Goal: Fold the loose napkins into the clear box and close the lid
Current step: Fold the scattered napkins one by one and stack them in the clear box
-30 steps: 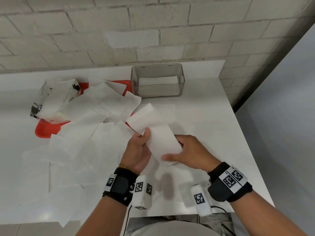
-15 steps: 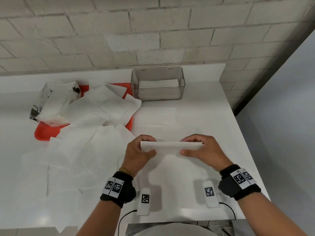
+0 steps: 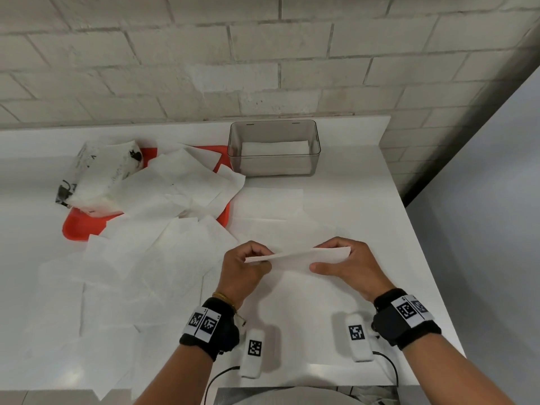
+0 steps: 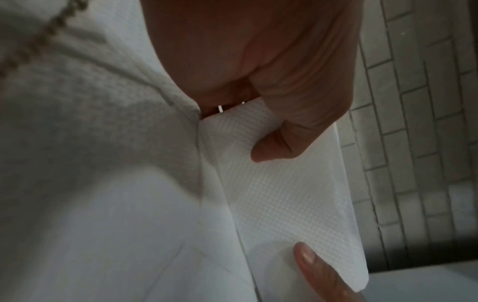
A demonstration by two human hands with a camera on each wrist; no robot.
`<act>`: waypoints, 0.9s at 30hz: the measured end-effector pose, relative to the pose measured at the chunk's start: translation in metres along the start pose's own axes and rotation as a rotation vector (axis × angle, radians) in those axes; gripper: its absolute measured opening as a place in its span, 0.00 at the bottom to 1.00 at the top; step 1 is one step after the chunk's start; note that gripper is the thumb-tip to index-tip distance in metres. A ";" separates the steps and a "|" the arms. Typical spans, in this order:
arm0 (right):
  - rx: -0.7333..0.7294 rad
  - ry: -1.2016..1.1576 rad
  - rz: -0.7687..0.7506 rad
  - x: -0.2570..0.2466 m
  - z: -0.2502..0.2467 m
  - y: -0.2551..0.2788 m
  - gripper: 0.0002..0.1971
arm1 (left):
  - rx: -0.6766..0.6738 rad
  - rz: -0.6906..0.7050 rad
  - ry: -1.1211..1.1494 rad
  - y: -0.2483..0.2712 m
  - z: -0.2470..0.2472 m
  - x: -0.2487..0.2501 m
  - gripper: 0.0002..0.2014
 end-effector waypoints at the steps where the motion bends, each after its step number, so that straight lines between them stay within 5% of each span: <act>1: -0.010 0.011 0.010 -0.001 0.000 0.000 0.15 | -0.013 0.011 -0.008 0.000 0.000 0.001 0.14; 6: -0.053 0.025 0.001 -0.009 0.000 -0.005 0.11 | -0.053 0.043 0.030 -0.007 -0.007 0.008 0.11; 10: -0.067 0.061 0.016 -0.015 -0.001 -0.010 0.09 | -0.122 0.127 -0.155 -0.013 -0.014 0.006 0.08; 17: 0.033 -0.028 0.042 -0.030 -0.007 -0.029 0.10 | -0.011 -0.086 0.087 -0.046 -0.062 0.028 0.05; 23: 0.029 0.730 -0.084 -0.017 -0.008 -0.046 0.35 | 0.125 -0.085 0.165 -0.109 -0.105 0.083 0.08; 27: -0.027 0.900 -0.068 -0.003 -0.003 -0.055 0.39 | 0.168 -0.094 0.105 -0.172 -0.106 0.111 0.06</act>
Point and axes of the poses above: each hand's wrist, its own y-axis away from the middle knuckle, its own z-axis out of the palm, x = y × z, the point moved 3 cm from there along -y, towards the middle knuckle, and after that the axes turned 9 degrees about -y, right-handed, at the moved point
